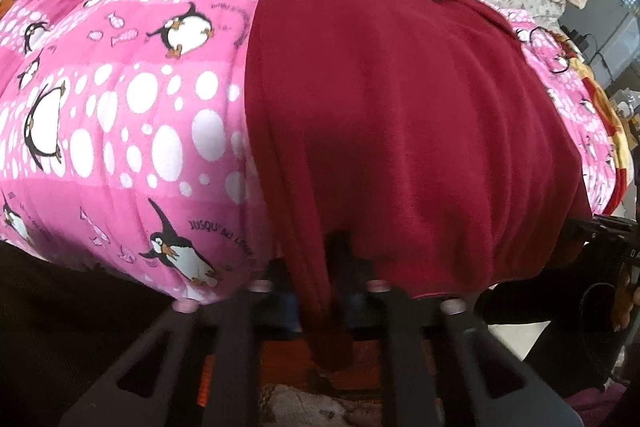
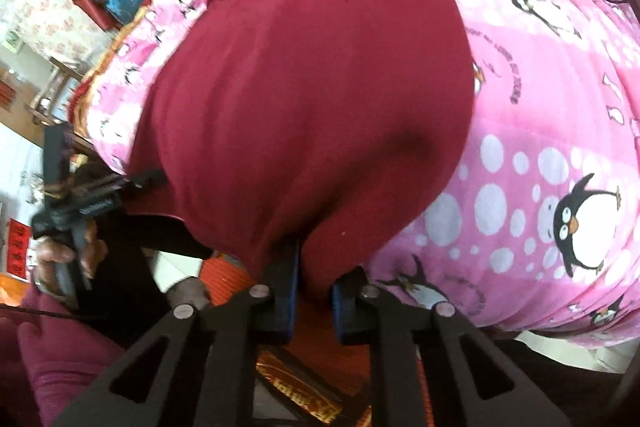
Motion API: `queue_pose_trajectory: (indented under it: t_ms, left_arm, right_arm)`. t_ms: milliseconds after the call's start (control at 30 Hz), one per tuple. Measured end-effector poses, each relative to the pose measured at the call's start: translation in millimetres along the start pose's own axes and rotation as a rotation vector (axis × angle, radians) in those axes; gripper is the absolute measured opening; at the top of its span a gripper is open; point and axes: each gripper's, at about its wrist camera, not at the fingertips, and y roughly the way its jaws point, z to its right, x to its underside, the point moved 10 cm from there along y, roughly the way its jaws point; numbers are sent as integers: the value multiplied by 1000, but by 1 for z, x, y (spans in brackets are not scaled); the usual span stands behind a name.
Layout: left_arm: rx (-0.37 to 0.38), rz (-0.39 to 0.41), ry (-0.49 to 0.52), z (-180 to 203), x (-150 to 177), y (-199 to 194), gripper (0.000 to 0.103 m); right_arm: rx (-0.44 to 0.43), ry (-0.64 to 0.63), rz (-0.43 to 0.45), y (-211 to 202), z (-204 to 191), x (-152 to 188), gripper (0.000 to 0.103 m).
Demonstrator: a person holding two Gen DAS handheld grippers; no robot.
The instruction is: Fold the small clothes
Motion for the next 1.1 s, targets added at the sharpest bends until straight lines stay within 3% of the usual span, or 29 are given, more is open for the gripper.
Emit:
queue_pose_trajectory:
  t_ms: [100,167,267,433,500,733,900,1100]
  left_arm:
    - [86,63,-40,5,-12,-24,0]
    - [101,117,-49,3,-27,-44,0]
    - [163,176,-91,-2,-53,-73,0]
    - [180,279,-104,-5,-105,-105,0]
    - [204,299,-107,-3,-123,-110,0]
    - [164,395,-66,4,-207,-104,0]
    - [148,413,-100,2,-264,-75,0]
    - [109,380,-145,-12,-311,-26,0]
  right_arm:
    - [-45,-19,28,-13,-10,-6,13]
    - [-92,-20,58,-26,-16,-14,12]
    - [-155,-21,141,-54,-26,-35,12]
    - [-232,14,283,-91,-25,-78,12]
    - [-226,17,328,-97,-23,-96,12]
    - [-163,37,450,-109,-13,-175,12]
    - [-69,47,503,-107,13,-231,12]
    - [-21,95,518,-77,50,-290,12]
